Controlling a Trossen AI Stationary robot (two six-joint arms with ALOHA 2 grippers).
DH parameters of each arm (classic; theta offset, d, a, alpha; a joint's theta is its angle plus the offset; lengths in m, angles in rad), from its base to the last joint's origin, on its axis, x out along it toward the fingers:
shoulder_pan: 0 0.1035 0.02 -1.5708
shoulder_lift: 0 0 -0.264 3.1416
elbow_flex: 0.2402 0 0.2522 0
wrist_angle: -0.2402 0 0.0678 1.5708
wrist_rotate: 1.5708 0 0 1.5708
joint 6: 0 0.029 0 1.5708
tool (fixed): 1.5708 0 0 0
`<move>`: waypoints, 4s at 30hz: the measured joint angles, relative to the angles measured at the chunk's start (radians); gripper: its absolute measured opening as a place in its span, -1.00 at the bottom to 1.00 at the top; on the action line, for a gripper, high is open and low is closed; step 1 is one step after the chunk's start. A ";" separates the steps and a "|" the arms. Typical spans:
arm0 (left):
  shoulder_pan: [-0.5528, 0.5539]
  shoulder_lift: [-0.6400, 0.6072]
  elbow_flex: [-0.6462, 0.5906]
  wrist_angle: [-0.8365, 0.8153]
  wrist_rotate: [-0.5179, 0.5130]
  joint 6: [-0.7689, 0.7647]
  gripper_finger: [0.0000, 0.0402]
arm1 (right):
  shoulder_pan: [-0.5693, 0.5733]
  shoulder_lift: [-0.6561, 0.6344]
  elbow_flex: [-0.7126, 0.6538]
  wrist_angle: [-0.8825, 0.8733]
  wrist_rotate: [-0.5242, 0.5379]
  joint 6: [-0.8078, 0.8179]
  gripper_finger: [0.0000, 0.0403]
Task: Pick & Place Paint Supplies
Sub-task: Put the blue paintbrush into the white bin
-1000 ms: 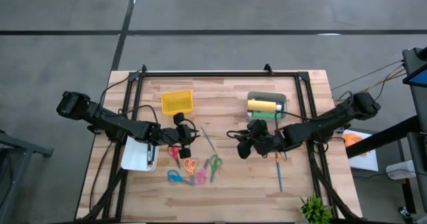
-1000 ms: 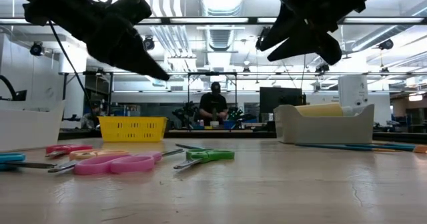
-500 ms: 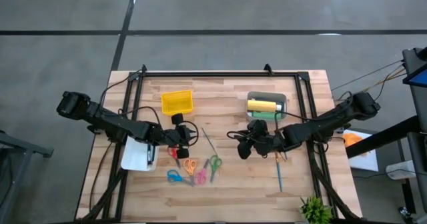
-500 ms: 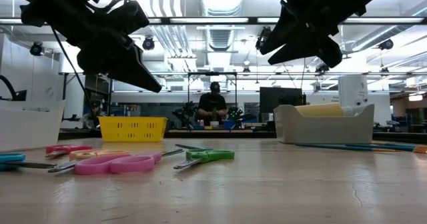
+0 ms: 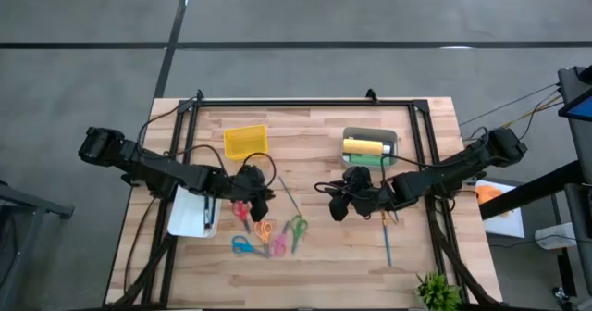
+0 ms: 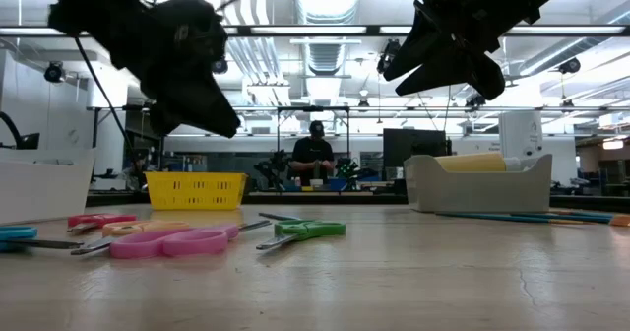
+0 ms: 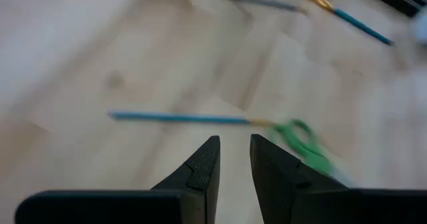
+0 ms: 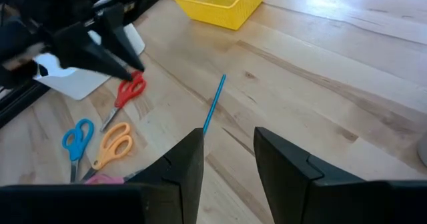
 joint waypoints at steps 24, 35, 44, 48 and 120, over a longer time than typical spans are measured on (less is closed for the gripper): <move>0.143 0.266 0.418 -0.390 0.102 -0.554 -0.57 | 0.000 0.000 0.000 -0.001 0.000 -0.002 -0.35; 0.217 0.427 0.483 -0.408 0.214 -0.746 -0.57 | 0.000 0.000 0.000 0.000 0.000 -0.001 -0.35; 0.220 0.472 0.483 -0.413 0.232 -1.082 -0.57 | 0.000 0.000 0.000 0.000 0.000 -0.002 -0.35; 0.220 0.488 0.483 -0.417 0.231 -1.162 -0.57 | 0.000 0.000 0.000 0.000 0.000 0.000 -0.35; 0.234 0.512 0.422 -0.423 0.124 -1.443 -0.57 | 0.000 0.000 -0.001 0.000 0.000 0.000 -0.35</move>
